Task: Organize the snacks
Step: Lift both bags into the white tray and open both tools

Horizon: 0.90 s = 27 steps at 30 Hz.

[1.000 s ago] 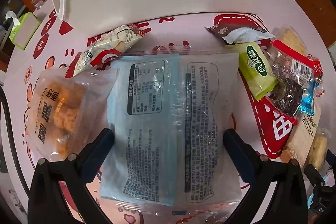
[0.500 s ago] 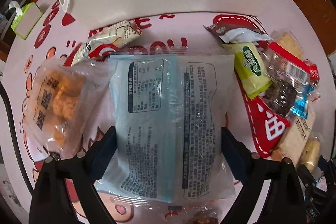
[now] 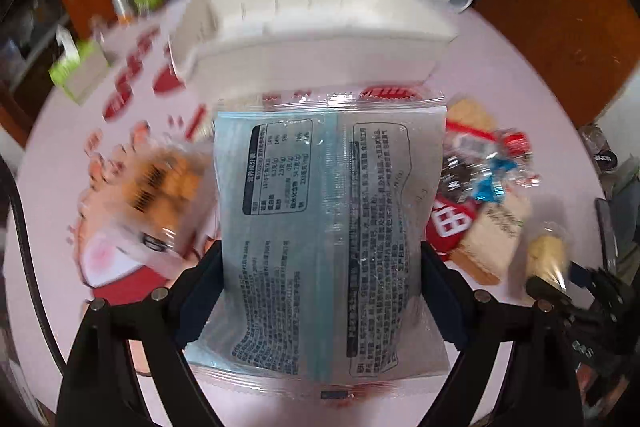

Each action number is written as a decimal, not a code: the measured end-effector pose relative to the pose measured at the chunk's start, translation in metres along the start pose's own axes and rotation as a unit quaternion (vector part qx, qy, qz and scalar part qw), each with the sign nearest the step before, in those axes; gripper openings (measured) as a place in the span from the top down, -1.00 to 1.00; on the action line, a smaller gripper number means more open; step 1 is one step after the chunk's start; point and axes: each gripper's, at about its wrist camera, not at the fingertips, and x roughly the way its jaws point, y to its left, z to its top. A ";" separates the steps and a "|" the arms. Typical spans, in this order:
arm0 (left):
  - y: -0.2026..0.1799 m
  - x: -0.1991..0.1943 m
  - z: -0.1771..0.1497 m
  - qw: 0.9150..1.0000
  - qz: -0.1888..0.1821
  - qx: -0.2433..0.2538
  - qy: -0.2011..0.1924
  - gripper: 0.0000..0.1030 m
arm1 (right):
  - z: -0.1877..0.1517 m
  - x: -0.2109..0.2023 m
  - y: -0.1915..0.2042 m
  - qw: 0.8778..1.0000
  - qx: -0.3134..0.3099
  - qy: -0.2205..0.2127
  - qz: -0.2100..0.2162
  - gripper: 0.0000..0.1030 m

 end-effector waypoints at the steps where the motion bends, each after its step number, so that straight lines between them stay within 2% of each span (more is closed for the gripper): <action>1: -0.002 -0.016 0.000 1.000 0.001 0.006 -0.016 -0.73 | 0.003 -0.004 0.004 1.000 -0.005 -0.005 0.005 -0.25; 10: -0.008 -0.118 0.021 0.993 0.011 0.025 -0.116 -0.74 | 0.059 -0.078 0.046 0.992 -0.062 -0.096 0.062 -0.25; 17: 0.004 -0.192 0.060 0.983 0.023 0.025 -0.178 -0.74 | 0.113 -0.153 0.071 0.973 -0.084 -0.183 0.115 -0.25; 21: 0.012 -0.218 0.085 0.980 0.027 0.017 -0.198 -0.74 | 0.141 -0.176 0.081 0.964 -0.086 -0.211 0.134 -0.25; 27: 0.015 -0.236 0.128 0.972 0.063 0.016 -0.225 -0.75 | 0.184 -0.191 0.089 0.958 -0.081 -0.242 0.130 -0.25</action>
